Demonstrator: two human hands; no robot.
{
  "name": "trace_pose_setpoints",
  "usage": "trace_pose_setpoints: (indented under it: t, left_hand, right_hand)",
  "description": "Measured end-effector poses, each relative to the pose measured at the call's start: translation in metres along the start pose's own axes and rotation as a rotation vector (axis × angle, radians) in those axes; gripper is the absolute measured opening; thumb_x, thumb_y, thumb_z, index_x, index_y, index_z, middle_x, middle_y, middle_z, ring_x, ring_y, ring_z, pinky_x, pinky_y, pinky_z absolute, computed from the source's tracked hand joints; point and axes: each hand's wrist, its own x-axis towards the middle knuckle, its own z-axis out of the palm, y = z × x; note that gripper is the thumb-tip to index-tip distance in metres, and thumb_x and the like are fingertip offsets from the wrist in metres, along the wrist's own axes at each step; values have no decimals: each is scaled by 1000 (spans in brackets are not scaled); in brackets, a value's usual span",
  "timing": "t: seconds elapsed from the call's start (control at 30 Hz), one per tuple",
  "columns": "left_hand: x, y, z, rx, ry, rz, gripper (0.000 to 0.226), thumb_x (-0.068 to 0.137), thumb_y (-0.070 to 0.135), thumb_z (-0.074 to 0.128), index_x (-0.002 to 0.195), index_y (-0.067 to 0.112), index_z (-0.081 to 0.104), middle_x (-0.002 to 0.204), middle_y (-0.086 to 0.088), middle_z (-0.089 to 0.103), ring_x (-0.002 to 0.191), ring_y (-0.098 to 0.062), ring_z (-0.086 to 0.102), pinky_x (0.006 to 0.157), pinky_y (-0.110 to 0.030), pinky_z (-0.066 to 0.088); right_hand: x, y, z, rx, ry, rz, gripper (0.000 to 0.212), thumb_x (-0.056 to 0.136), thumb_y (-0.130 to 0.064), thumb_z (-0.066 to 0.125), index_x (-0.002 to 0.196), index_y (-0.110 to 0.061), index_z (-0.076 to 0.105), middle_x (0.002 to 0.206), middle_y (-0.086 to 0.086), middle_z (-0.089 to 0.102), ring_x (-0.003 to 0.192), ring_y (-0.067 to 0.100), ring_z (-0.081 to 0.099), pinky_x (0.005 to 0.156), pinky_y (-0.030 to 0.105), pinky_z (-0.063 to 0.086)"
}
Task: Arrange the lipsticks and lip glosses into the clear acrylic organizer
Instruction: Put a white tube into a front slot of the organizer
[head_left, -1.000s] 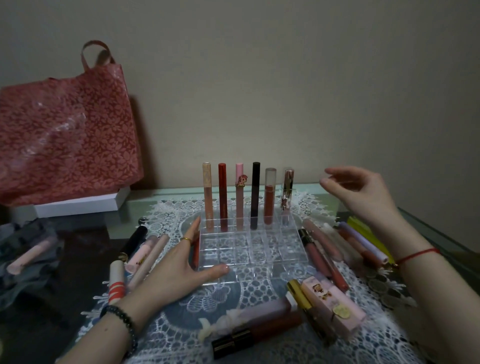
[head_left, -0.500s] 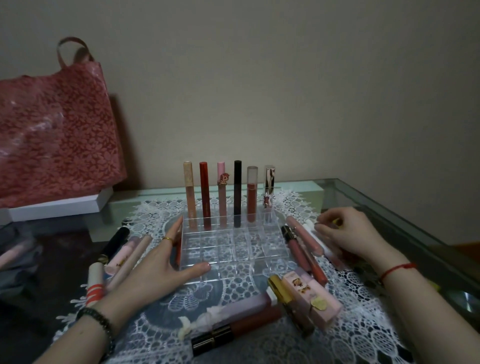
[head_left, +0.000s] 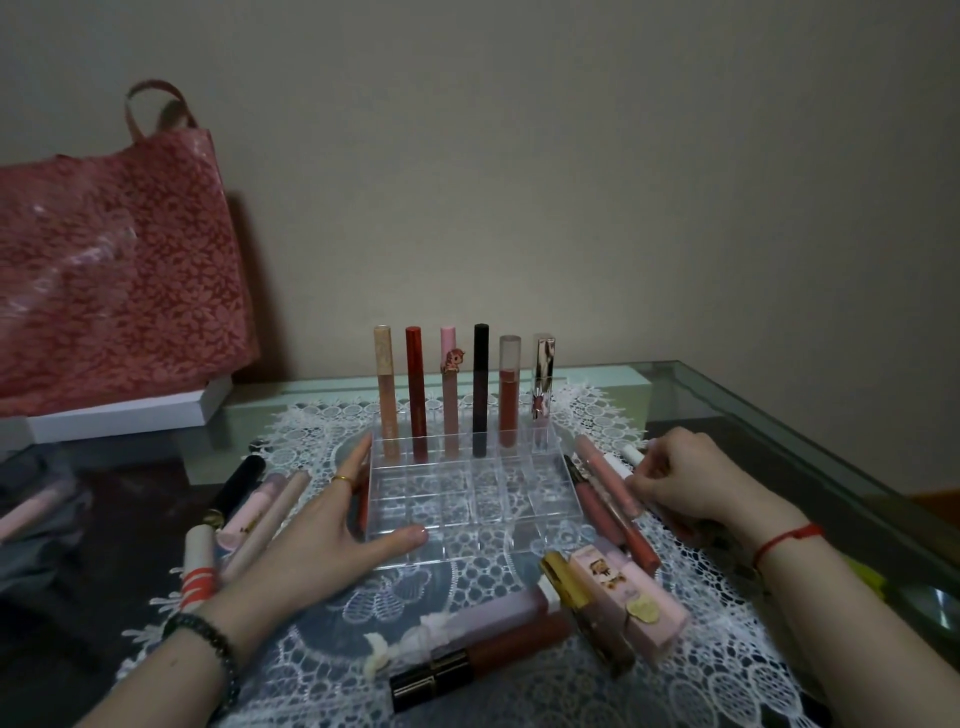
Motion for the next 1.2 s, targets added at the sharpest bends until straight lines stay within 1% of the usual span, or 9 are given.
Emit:
trace_pose_setpoints:
  t: [0.2,0.33,0.53,0.67,0.8,0.87,0.97,1.07,1.2]
  left_hand:
    - [1,-4,0,-17,-25,-32,108,52,69,59,140,42,2,85,38,29,70,32,42,55,6,33]
    - [0,-2,-1,32,-1,-25,106,53,67,58,140,42,4,78,31,29,63,22,46,53,3,33]
    - [2,-5,0,48,-41,-52,109,52,71,56,142,41,1,86,26,32,66,16,43,57,1,34]
    - [3,-7,1,38,-55,-56,110,51,73,55,141,43,-1,92,28,33,69,22,38,60,5,33]
    - [5,-10,3,-1,-92,-70,114,48,78,52,140,44,-6,120,26,34,86,19,38,70,8,28]
    - [6,-12,3,-3,-71,-57,112,51,78,52,140,44,-6,127,25,38,98,21,39,82,4,27]
    - [7,-13,5,-15,-11,9,108,55,74,56,140,43,-2,117,32,33,90,37,29,74,10,24]
    - [7,-14,7,-64,14,-21,112,54,75,59,141,43,-4,141,26,22,116,17,27,98,-10,24]
    - [8,-19,11,-36,23,-40,115,52,80,56,140,43,-7,152,16,11,133,-1,19,105,-22,20]
  right_hand:
    - [1,-4,0,44,6,55,18,70,-23,68,61,-8,71,66,9,66,76,22,60,73,29,42]
    - [1,-5,0,233,61,116,14,71,-18,69,63,-6,70,69,6,69,61,12,59,56,24,45]
    - [-1,-4,-11,556,132,98,11,74,-15,69,63,-13,69,59,0,65,54,12,56,54,23,44]
    - [-8,-17,-20,808,204,13,5,75,-13,70,71,-12,68,59,1,66,49,5,57,54,21,48]
    - [-16,-55,-29,1003,218,-99,10,76,-12,68,85,-9,67,71,4,69,57,5,64,53,12,52]
    - [-19,-82,-31,1032,211,-173,12,75,-12,68,86,-9,66,77,8,68,62,8,65,57,14,54]
    - [-20,-122,-27,1088,195,-262,7,75,-12,69,81,-12,65,74,6,67,64,13,64,62,24,56]
    - [-14,-155,-16,1096,201,-330,11,77,-11,68,73,-20,63,63,-1,62,54,7,57,55,16,51]
    - [-2,-180,7,1024,240,-352,4,79,-12,66,77,-14,63,59,-6,54,45,-2,45,47,9,39]
